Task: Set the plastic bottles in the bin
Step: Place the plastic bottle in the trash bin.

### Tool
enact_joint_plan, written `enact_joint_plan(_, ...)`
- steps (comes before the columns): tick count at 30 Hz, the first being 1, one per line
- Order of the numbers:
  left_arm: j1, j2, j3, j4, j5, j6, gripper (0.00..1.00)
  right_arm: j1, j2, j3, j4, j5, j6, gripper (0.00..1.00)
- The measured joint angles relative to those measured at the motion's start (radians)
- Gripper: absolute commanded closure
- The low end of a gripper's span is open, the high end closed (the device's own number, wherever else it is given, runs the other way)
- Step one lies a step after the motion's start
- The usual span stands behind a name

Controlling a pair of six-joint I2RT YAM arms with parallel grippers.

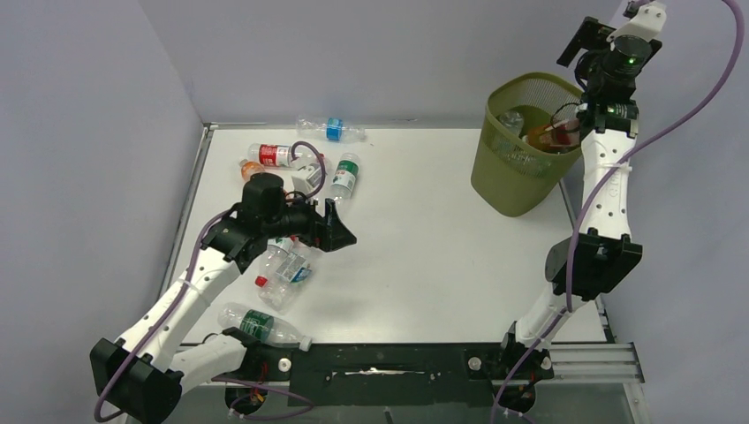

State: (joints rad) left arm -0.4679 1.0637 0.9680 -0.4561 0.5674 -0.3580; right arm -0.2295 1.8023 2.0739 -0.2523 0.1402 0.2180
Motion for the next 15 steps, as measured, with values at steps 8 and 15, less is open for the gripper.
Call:
enact_joint_plan(8,0.017,0.0,0.019,-0.047,-0.085,-0.01,0.14,0.005,-0.115,-0.028,-0.085,-0.176,0.082,0.02)
enact_joint_plan(15,0.034,0.009,0.062,-0.091,-0.164,-0.03,0.14,0.108,-0.268,-0.073,-0.158,-0.323,0.115,0.02)
